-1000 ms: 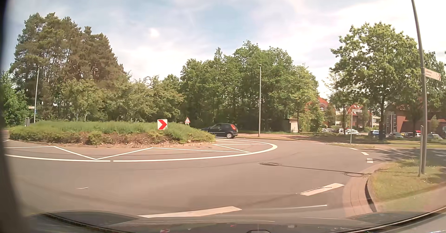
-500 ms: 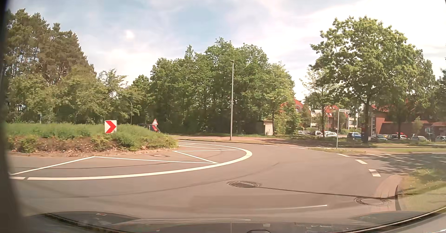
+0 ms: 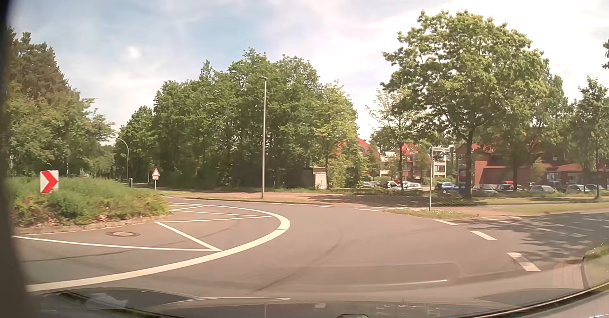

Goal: Follow the waypoints while adhering to traffic rules and regulations

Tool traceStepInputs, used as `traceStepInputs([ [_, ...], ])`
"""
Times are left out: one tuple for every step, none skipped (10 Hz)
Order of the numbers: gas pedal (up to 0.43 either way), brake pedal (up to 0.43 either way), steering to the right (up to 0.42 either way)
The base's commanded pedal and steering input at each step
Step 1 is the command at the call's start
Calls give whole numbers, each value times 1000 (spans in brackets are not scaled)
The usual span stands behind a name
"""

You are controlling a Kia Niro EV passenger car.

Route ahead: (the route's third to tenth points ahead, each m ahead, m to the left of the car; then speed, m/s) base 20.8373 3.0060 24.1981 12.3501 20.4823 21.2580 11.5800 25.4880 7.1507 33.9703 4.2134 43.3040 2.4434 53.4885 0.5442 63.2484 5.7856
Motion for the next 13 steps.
traceStepInputs([
  [110, 0, 171],
  [110, 0, 159],
  [110, 0, 139],
  [110, 0, 112],
  [110, 0, 89],
  [118, 0, 55],
  [118, 0, 24],
  [118, 0, -6],
  [118, 0, -36],
  [118, 0, -65],
  [118, 0, -97],
  [118, 0, -123],
  [118, 0, -133],
])
